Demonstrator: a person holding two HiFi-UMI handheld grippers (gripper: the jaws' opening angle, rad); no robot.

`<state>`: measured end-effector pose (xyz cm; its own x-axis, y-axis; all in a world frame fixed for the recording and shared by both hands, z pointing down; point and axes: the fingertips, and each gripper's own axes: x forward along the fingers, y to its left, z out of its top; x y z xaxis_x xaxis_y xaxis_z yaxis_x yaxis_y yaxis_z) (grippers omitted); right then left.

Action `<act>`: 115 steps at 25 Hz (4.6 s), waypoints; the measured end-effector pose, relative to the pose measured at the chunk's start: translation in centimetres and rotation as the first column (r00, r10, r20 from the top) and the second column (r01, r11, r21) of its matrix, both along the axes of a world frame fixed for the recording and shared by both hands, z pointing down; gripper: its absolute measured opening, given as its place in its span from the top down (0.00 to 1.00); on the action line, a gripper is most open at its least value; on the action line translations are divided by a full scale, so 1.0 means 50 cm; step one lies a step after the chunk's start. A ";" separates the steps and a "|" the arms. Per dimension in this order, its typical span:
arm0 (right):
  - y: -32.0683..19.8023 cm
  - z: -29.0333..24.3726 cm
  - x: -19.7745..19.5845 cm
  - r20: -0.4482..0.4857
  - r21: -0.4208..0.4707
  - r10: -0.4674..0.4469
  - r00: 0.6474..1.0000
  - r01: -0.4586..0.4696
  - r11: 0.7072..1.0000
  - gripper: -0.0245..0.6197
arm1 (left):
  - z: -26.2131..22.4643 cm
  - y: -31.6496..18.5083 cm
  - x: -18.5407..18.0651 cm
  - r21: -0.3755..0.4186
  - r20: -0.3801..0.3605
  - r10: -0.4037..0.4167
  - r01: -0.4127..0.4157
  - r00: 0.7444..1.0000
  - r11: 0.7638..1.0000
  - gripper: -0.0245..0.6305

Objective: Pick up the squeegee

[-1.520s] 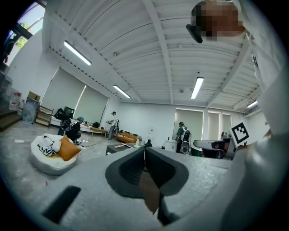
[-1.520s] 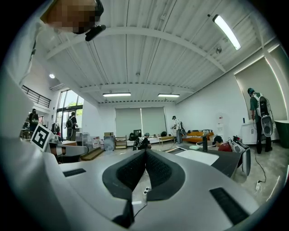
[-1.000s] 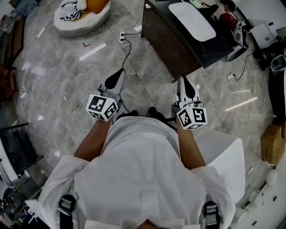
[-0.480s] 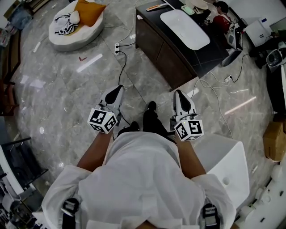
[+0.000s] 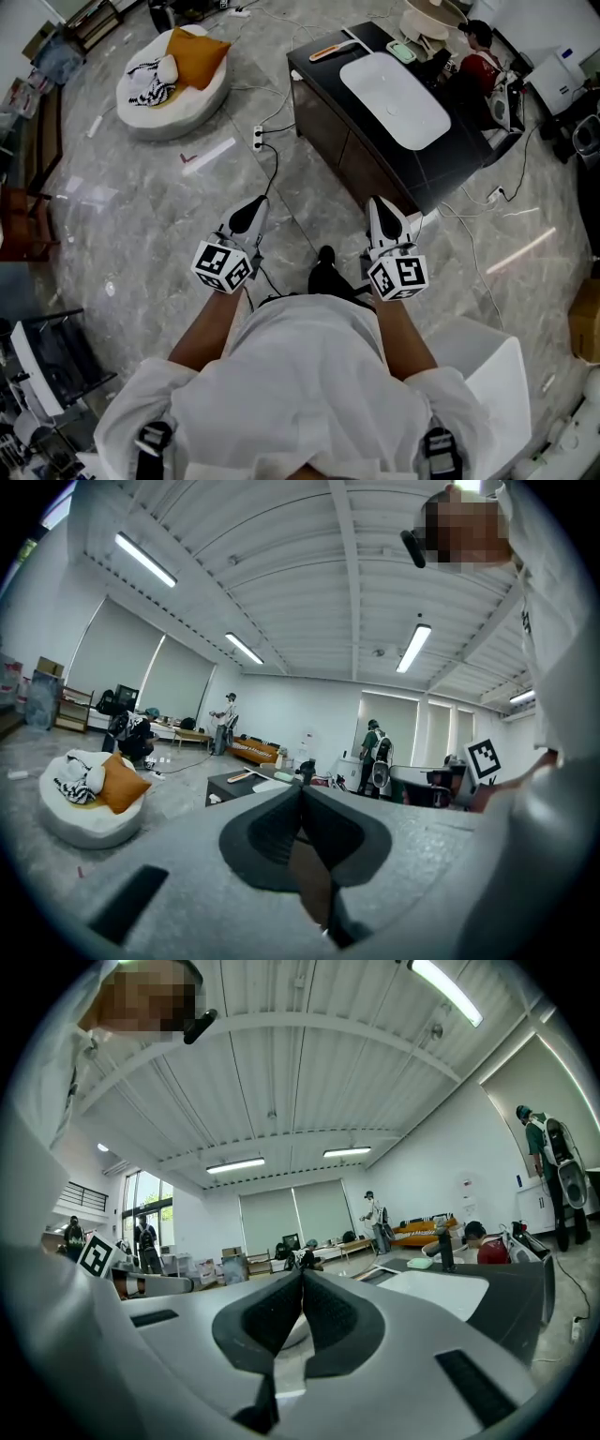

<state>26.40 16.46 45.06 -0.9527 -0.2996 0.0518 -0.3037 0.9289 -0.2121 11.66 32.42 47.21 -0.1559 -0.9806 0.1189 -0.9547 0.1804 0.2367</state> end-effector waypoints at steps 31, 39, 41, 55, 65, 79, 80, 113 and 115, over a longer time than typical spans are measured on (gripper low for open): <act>-0.440 0.005 -0.366 -0.010 0.003 0.007 1.000 -0.007 1.000 0.94 | -0.028 -0.405 -0.408 -0.009 -0.070 -0.034 0.034 0.997 0.999 0.94; -0.511 -0.054 -0.492 -0.010 0.066 0.087 0.996 -0.086 0.994 0.94 | -0.057 -0.475 -0.568 0.016 -0.086 0.045 -0.044 0.995 0.999 0.94; -0.527 -0.062 -0.517 -0.006 0.070 0.114 0.993 -0.114 0.991 0.94 | -0.055 -0.493 -0.605 0.015 -0.095 0.072 -0.071 0.993 0.997 0.94; -0.677 -0.063 -0.649 -0.042 0.078 0.182 0.982 -0.178 0.981 0.94 | -0.051 -0.709 -0.752 -0.005 -0.107 0.200 -0.201 0.974 0.980 0.94; -0.838 -0.057 -0.677 -0.014 0.045 0.234 0.972 -0.233 0.971 0.94 | -0.086 -0.921 -0.774 -0.041 -0.065 0.337 -0.340 0.939 0.940 0.94; -0.951 -0.021 -0.706 0.003 -0.069 0.297 0.955 -0.296 0.953 0.94 | -0.040 -1.131 -0.774 -0.183 -0.085 0.508 -0.515 0.857 0.837 0.94; -0.963 -0.015 -0.706 -0.009 -0.072 0.316 0.949 -0.316 0.946 0.94 | -0.029 -1.147 -0.778 -0.198 -0.093 0.529 -0.536 0.844 0.821 0.94; -1.012 0.173 -0.611 -0.161 -0.201 0.646 0.746 -0.666 0.719 0.94 | 0.398 -1.337 -0.719 -0.571 -0.391 0.694 -0.751 0.605 0.333 0.71; -1.011 0.179 -0.599 -0.165 -0.207 0.657 0.736 -0.677 0.706 0.94 | 0.414 -1.341 -0.714 -0.582 -0.401 0.688 -0.748 0.604 0.318 0.71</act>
